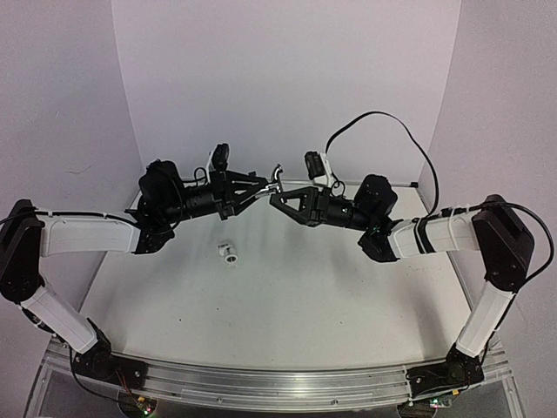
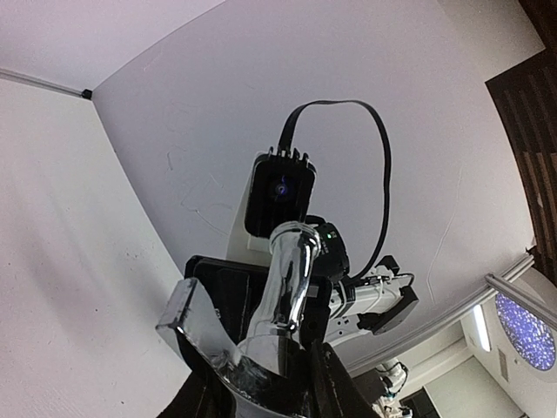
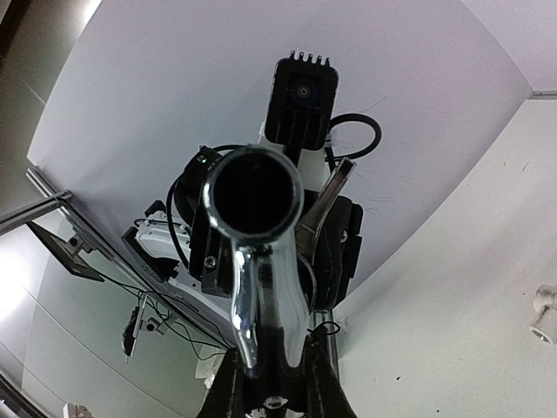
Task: Install the water faucets
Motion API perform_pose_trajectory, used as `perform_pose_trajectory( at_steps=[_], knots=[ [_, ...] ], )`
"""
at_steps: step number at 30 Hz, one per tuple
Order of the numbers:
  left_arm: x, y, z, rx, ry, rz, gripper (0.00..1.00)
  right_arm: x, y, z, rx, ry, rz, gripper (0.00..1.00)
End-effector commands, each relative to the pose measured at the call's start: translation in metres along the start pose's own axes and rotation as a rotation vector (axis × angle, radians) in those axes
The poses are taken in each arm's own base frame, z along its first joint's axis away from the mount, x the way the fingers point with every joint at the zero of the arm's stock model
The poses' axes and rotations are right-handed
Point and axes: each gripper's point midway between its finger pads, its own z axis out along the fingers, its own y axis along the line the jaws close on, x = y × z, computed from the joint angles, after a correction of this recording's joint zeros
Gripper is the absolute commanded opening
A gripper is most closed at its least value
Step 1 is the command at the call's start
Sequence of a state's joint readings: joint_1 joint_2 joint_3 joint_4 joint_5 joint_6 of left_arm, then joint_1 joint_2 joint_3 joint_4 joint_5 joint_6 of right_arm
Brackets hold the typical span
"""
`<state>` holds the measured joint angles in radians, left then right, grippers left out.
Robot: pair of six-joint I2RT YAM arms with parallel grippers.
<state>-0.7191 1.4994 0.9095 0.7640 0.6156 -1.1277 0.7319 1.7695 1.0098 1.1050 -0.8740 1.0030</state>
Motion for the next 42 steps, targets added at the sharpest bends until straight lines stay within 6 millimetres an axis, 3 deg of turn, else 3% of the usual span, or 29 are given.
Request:
perform_pose_trajectory(
  at_steps=[1, 6, 8, 11, 13, 14, 16, 19, 23, 25, 29, 33, 38, 42],
  knots=[
    [-0.012, -0.032, -0.006, 0.082, -0.059, 0.092, 0.0, -0.025, 0.02, 0.003, -0.039, -0.085, -0.056, 0.0],
    [-0.007, -0.008, -0.018, 0.005, -0.112, 0.155, 0.0, -0.033, 0.012, 0.004, 0.006, -0.107, -0.006, 0.0],
    [-0.004, 0.009, -0.026, -0.069, -0.13, 0.189, 0.06, -0.03, 0.005, 0.002, 0.044, -0.07, -0.026, 0.0],
    [-0.001, 0.037, -0.038, -0.238, -0.117, 0.222, 0.56, -0.021, -0.008, -0.006, 0.102, 0.048, -0.099, 0.0],
    [0.001, 0.045, -0.047, -0.327, -0.093, 0.264, 0.81, -0.01, -0.019, -0.01, 0.149, 0.18, -0.163, 0.0],
    [-0.002, 0.042, -0.052, -0.349, -0.087, 0.287, 0.89, -0.003, -0.021, -0.012, 0.166, 0.241, -0.216, 0.0],
    [-0.002, 0.044, -0.063, -0.405, -0.048, 0.319, 0.96, 0.012, -0.024, -0.02, 0.19, 0.368, -0.297, 0.0],
    [0.0, 0.034, -0.071, -0.383, 0.037, 0.358, 0.99, 0.026, -0.024, -0.029, 0.205, 0.498, -0.334, 0.0],
    [0.024, 0.023, -0.056, -0.274, 0.257, 0.378, 0.96, 0.034, -0.016, -0.03, 0.149, 0.576, -0.332, 0.0],
    [0.025, 0.024, -0.051, -0.289, 0.314, 0.398, 0.92, 0.035, -0.013, -0.029, 0.132, 0.587, -0.321, 0.0],
    [0.014, 0.014, -0.044, -0.284, 0.327, 0.449, 0.78, 0.04, -0.014, -0.028, 0.132, 0.604, -0.305, 0.0],
    [0.008, 0.008, -0.034, -0.273, 0.349, 0.467, 0.79, 0.049, -0.017, -0.025, 0.134, 0.628, -0.287, 0.0],
    [0.027, 0.01, -0.019, -0.206, 0.44, 0.435, 0.85, 0.056, -0.015, -0.018, 0.122, 0.65, -0.286, 0.0],
    [0.039, 0.009, -0.011, -0.137, 0.501, 0.386, 0.74, 0.055, -0.012, -0.013, 0.112, 0.655, -0.299, 0.0]
  ],
)
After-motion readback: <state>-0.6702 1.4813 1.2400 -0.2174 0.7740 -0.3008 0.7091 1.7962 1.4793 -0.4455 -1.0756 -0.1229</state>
